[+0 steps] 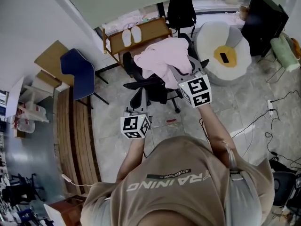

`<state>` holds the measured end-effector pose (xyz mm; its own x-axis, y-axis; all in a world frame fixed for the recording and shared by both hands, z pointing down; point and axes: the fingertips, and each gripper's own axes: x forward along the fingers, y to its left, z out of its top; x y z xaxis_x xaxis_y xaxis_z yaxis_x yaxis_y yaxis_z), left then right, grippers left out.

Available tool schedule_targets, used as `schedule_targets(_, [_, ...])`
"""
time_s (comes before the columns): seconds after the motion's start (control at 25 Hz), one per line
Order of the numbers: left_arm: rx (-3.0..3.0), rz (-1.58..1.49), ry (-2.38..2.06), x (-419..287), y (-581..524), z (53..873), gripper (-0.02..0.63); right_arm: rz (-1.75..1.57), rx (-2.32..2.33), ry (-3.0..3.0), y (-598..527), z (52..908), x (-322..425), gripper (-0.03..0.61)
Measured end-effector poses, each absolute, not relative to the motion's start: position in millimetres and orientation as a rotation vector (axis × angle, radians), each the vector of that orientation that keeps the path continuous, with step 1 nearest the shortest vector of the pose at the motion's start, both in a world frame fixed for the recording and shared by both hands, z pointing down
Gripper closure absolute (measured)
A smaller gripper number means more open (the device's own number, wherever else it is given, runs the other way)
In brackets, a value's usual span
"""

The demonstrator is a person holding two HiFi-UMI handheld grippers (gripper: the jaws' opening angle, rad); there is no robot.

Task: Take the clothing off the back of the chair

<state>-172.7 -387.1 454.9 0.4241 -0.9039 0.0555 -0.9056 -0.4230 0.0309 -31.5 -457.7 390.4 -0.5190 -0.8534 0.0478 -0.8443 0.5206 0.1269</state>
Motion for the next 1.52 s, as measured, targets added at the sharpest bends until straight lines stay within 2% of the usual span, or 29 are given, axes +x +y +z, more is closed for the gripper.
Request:
schedule_targets(0.16, [2.603,0.049,-1.663,-172,-382,456,0.604,-0.107,1.402,-2.703,-451,390,-29,0.405])
schedule_targets(1.0, [2.511,0.125,-1.712,-140,-316,477,0.604,-0.157,1.262,-2.882,-384,382,-15,0.413])
schedule_targets(1.52, [2.571,0.091,-1.685,-188,-246,466,0.604,-0.176,1.408,-2.856,-296,367,-28,0.413])
